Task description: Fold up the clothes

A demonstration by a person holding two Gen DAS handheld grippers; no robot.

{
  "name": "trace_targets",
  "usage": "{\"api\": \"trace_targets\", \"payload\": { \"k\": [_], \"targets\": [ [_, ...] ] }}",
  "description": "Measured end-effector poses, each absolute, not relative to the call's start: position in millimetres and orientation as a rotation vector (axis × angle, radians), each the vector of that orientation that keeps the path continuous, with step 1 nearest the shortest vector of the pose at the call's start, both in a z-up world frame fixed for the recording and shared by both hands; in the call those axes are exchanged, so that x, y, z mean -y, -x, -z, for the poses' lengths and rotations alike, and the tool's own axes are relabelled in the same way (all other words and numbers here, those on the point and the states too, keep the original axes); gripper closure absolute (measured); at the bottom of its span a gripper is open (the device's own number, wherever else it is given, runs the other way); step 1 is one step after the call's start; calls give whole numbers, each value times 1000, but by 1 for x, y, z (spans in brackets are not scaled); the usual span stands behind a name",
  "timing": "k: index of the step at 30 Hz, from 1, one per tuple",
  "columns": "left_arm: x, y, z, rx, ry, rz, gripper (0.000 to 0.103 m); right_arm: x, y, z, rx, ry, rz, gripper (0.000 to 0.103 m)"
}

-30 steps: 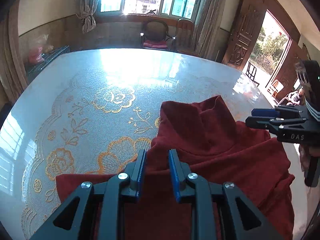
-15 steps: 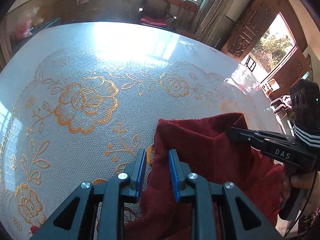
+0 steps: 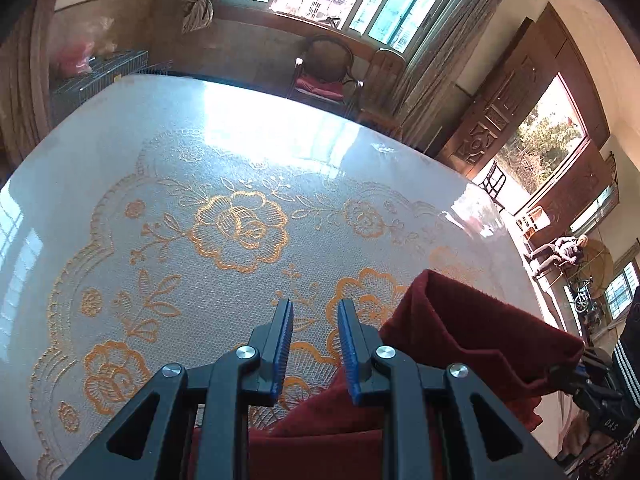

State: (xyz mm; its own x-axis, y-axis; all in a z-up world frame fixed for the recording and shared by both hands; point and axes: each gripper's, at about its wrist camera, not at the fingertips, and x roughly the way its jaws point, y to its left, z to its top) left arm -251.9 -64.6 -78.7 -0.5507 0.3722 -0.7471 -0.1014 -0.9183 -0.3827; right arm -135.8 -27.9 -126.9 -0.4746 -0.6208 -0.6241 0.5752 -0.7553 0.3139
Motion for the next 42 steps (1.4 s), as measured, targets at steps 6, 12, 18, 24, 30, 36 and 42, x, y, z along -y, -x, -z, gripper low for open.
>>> {"api": "trace_targets", "payload": {
  "k": [6, 12, 18, 24, 30, 36, 42],
  "targets": [
    [49, 234, 78, 437, 1298, -2468, 80, 30, 87, 178, -61, -1099, 2185, 97],
    [38, 218, 74, 485, 1260, -2433, 80, 28, 93, 191, -26, -1141, 2239, 97],
    [41, 225, 51, 638, 1167, -2411, 80, 36, 106, 202, -122, -1162, 2252, 96],
    [23, 187, 97, 371, 1425, -2296, 81, 8, 101, 203, 127, -1278, 2240, 75],
    [42, 134, 115, 334, 1497, -2283, 82, -25, 97, 202, 548, -1301, 2241, 57],
    [57, 170, 78, 622, 1329, -2366, 80, -19, 124, 211, 730, -1402, 2223, 54],
    [33, 222, 82, 595, 1477, -2261, 73, -5, 126, 219, 618, -1506, 2258, 54]
  ]
}}
